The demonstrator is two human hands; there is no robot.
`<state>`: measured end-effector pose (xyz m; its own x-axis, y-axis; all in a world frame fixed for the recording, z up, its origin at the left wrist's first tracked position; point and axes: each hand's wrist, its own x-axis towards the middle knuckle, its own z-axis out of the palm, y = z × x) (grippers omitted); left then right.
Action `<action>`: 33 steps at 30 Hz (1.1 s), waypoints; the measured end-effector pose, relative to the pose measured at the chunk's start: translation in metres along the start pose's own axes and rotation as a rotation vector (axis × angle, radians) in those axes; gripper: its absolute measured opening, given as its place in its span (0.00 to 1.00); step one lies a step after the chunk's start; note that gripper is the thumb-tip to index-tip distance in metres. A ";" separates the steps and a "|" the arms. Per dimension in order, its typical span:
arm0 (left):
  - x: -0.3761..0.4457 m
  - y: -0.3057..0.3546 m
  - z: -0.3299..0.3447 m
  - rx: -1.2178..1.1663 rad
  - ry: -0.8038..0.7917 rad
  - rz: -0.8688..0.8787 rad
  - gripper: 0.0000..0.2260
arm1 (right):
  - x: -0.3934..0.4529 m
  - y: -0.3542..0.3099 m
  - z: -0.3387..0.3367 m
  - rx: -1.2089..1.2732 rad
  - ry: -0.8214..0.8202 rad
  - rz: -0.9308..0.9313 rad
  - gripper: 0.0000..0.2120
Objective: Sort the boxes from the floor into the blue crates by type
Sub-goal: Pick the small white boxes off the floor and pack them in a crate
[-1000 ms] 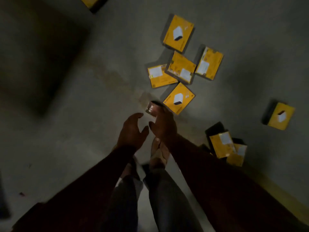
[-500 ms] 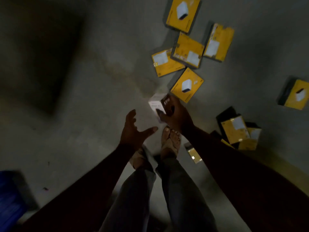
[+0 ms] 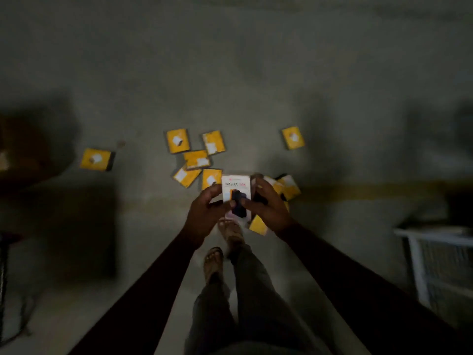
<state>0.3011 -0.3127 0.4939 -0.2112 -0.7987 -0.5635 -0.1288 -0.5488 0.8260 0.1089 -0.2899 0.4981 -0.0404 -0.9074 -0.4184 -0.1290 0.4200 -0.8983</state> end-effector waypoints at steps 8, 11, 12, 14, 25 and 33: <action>-0.084 0.086 0.191 0.220 -0.446 0.079 0.23 | -0.189 -0.031 -0.152 0.212 0.455 -0.033 0.26; -0.115 0.092 0.278 0.320 -0.638 0.111 0.23 | -0.268 -0.014 -0.209 0.278 0.605 -0.029 0.26; -0.128 0.091 0.310 0.374 -0.707 0.128 0.23 | -0.295 -0.007 -0.228 0.306 0.666 -0.019 0.26; -0.154 0.089 0.375 0.482 -0.845 0.158 0.23 | -0.350 0.006 -0.261 0.361 0.775 -0.018 0.26; -0.326 0.090 0.725 0.550 -1.346 0.466 0.25 | -0.607 0.025 -0.473 0.345 1.243 -0.142 0.36; -0.405 0.135 0.902 0.432 -1.596 0.646 0.25 | -0.707 0.010 -0.612 0.270 1.500 -0.265 0.36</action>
<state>-0.5044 0.1600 0.8453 -0.9403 0.2980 0.1643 0.1826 0.0344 0.9826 -0.4701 0.3451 0.8672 -0.9907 -0.0685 0.1173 -0.1232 0.0902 -0.9883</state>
